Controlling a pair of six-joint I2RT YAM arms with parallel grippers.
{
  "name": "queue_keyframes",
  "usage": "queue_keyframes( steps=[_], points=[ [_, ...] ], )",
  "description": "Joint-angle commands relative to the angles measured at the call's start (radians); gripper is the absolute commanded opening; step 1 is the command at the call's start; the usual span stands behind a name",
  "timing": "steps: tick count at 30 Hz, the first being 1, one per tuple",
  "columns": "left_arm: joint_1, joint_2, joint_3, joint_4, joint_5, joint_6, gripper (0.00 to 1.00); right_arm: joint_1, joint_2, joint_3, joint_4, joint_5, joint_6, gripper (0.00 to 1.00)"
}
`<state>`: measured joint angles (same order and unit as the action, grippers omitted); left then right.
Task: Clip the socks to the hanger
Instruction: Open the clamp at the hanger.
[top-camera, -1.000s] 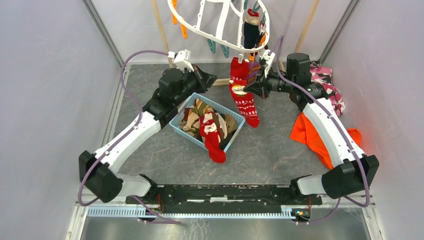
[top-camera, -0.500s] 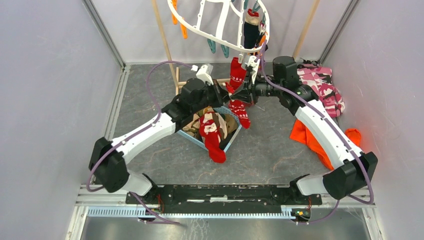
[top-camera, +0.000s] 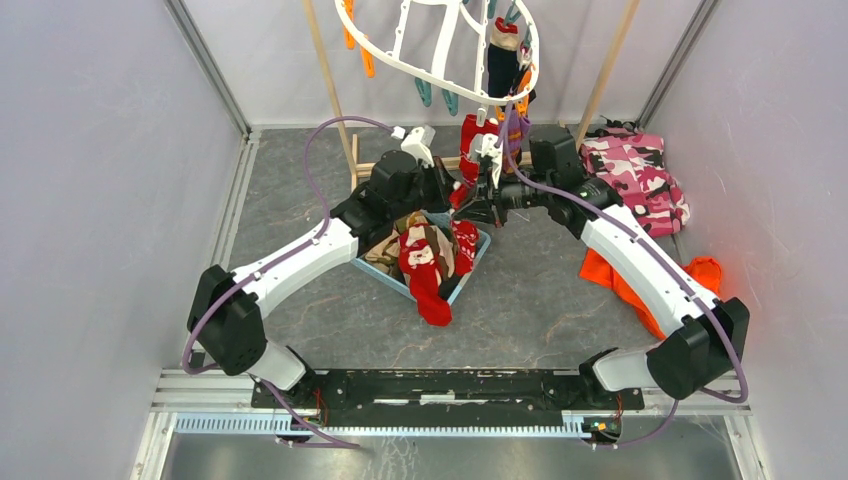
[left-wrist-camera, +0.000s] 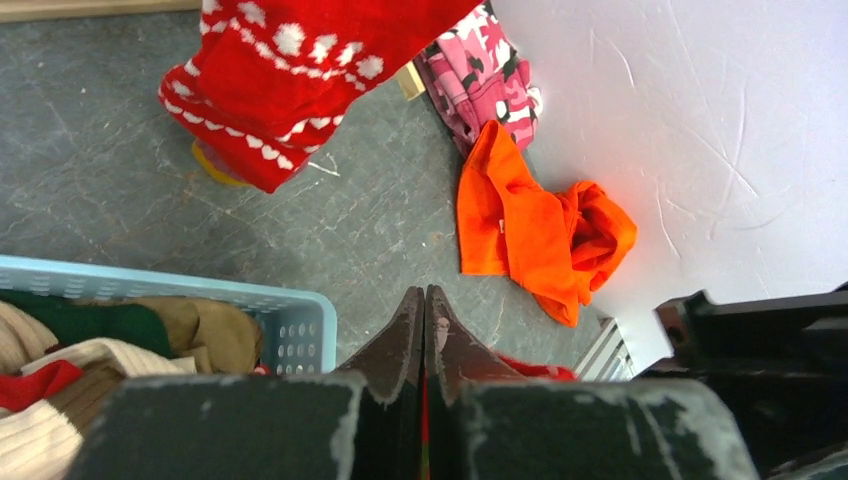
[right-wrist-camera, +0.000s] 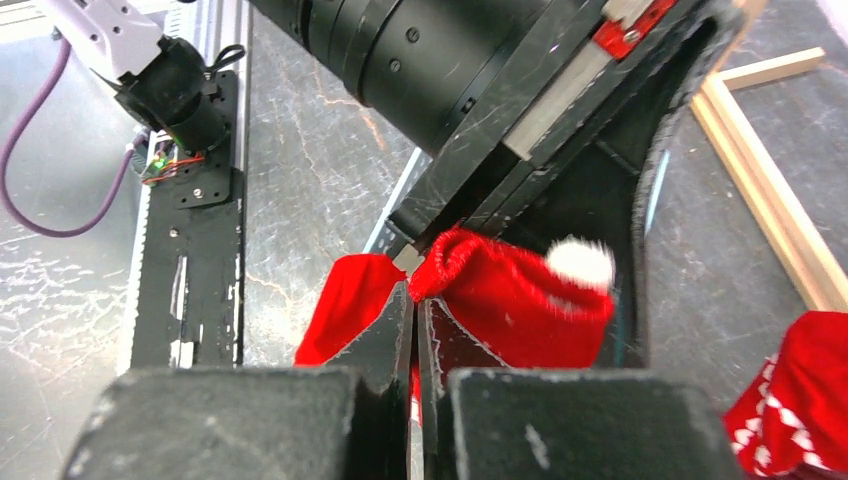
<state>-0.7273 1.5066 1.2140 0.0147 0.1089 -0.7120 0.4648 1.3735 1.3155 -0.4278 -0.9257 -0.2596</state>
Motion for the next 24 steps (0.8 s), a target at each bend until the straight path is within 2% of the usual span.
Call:
queue_keyframes(
  steps=[1, 5, 7, 14, 20, 24],
  points=[
    [-0.003, 0.000, 0.064, 0.062, 0.087, 0.064, 0.03, 0.014, -0.001, -0.001, -0.009, -0.048, -0.038, 0.00],
    [0.003, -0.010, 0.072, 0.008, 0.133, 0.149, 0.07, 0.012, -0.014, 0.023, -0.065, -0.036, -0.108, 0.00],
    [0.024, -0.038, 0.056, -0.009, 0.126, 0.165, 0.16, 0.006, -0.025, 0.017, -0.078, -0.026, -0.129, 0.00],
    [0.118, -0.149, -0.019, -0.084, 0.100, 0.157, 0.28, -0.057, -0.048, -0.005, -0.071, -0.049, -0.125, 0.00],
    [0.142, -0.208, -0.023, -0.133, 0.086, 0.183, 0.39, -0.092, -0.061, -0.023, -0.040, -0.082, -0.092, 0.00],
    [0.146, -0.240, -0.014, -0.093, 0.110, 0.181, 0.49, -0.108, -0.066, -0.028, -0.030, -0.087, -0.080, 0.00]
  ],
)
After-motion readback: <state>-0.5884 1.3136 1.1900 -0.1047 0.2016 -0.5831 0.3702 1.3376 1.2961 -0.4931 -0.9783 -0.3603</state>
